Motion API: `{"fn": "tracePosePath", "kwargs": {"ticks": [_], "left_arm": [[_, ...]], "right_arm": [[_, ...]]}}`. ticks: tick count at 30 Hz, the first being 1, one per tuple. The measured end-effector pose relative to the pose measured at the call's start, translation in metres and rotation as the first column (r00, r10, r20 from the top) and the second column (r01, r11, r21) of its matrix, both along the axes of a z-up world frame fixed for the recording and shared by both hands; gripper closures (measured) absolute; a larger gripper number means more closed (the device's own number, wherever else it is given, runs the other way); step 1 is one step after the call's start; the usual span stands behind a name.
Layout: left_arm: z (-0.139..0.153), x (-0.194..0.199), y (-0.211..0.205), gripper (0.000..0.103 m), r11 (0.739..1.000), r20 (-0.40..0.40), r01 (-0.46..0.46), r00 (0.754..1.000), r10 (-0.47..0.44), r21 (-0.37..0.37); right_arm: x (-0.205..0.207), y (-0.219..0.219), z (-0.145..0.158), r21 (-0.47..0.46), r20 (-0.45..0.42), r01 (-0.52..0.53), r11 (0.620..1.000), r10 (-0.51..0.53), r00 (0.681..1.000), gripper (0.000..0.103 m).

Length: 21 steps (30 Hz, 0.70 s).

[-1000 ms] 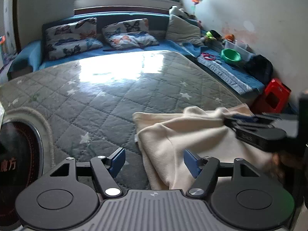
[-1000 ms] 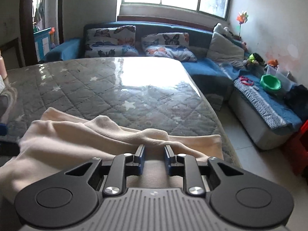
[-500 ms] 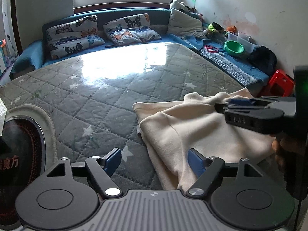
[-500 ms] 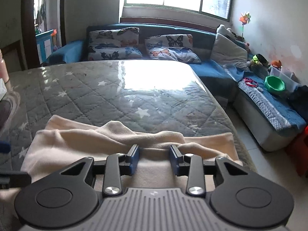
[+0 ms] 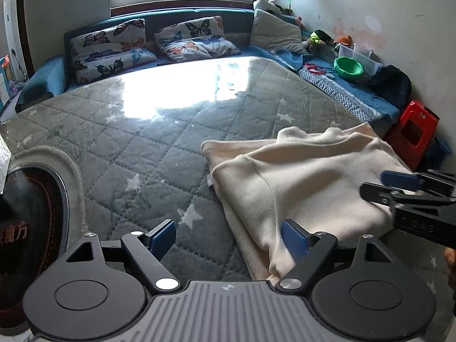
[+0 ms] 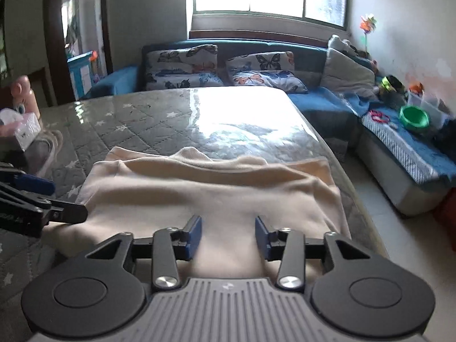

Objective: Fold clothes
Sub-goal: 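Lower the folded edge onto the bundle and open both grippers, then smooth the folded sweatshirt with both open grippers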

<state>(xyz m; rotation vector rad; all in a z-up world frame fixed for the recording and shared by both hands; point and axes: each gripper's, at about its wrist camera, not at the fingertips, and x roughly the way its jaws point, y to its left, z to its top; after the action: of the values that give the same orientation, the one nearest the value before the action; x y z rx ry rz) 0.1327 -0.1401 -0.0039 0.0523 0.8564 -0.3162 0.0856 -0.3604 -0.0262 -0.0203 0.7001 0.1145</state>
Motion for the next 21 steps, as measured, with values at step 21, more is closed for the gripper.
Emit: {"fn": "tracePosePath", "kwargs": {"ticks": [21], "left_arm": [[0.002,-0.007,0.012,0.014,0.999,-0.007,0.035,0.999,-0.035,0.015]], "right_arm": [[-0.027,0.003,0.014,-0.008,-0.031,-0.046,0.999,0.046,0.998,0.057]]}}
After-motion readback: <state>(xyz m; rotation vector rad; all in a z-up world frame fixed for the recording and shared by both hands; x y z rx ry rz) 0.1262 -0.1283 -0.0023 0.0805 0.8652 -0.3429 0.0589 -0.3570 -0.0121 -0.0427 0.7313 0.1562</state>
